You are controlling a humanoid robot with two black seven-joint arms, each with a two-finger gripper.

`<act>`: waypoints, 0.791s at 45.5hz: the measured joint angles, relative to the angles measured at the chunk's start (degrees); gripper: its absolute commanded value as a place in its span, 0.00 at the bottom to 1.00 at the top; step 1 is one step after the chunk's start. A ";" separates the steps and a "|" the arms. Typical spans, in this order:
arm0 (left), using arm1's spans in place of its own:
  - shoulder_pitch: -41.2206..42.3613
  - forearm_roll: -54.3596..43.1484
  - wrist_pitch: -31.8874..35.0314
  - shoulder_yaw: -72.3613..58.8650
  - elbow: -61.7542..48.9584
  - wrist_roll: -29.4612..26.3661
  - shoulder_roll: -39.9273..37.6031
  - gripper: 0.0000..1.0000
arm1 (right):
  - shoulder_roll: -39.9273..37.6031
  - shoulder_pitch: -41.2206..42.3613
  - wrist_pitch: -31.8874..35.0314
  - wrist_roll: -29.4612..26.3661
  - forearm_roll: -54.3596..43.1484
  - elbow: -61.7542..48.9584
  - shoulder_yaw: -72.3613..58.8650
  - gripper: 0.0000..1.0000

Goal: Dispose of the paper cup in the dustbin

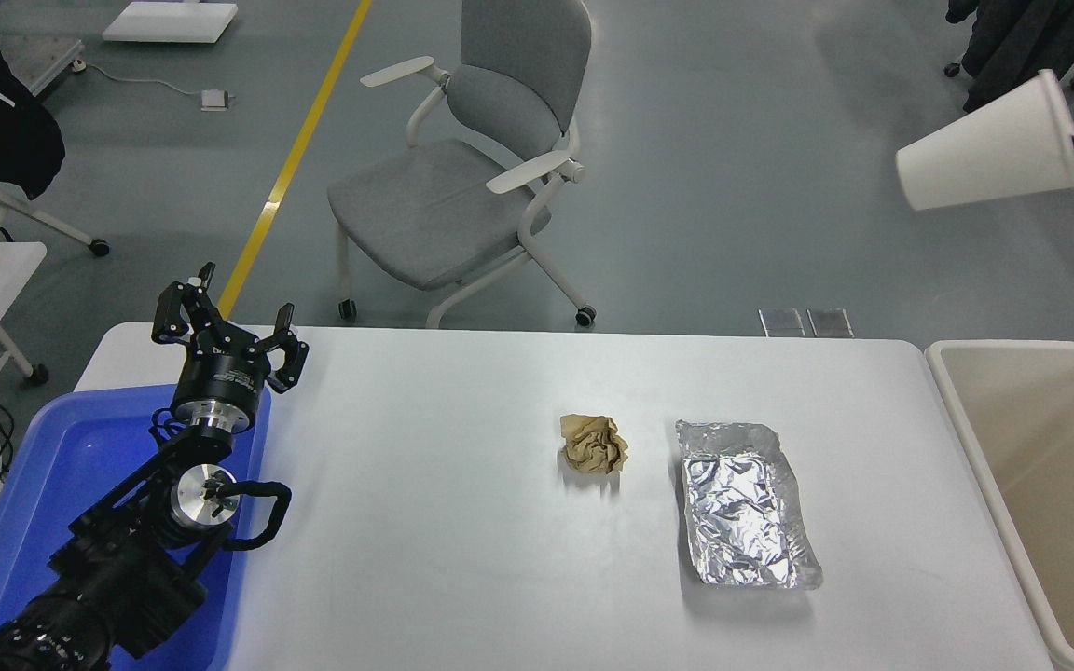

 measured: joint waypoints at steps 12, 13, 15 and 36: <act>0.01 -0.01 0.00 0.00 0.01 0.00 0.02 1.00 | 3.13 -9.54 0.50 -0.04 6.94 -17.29 -0.21 0.00; 0.00 0.01 0.00 0.00 -0.01 0.00 0.02 1.00 | 3.55 -10.37 0.49 -0.03 7.48 -18.41 -0.19 0.00; 0.01 -0.03 0.00 0.00 0.00 0.00 0.02 1.00 | 4.65 -12.36 0.51 -0.01 8.83 -20.95 -0.10 0.00; 0.01 -0.03 0.00 0.00 0.00 0.00 0.02 1.00 | 23.30 -30.25 1.12 -4.80 28.23 -44.35 1.29 0.00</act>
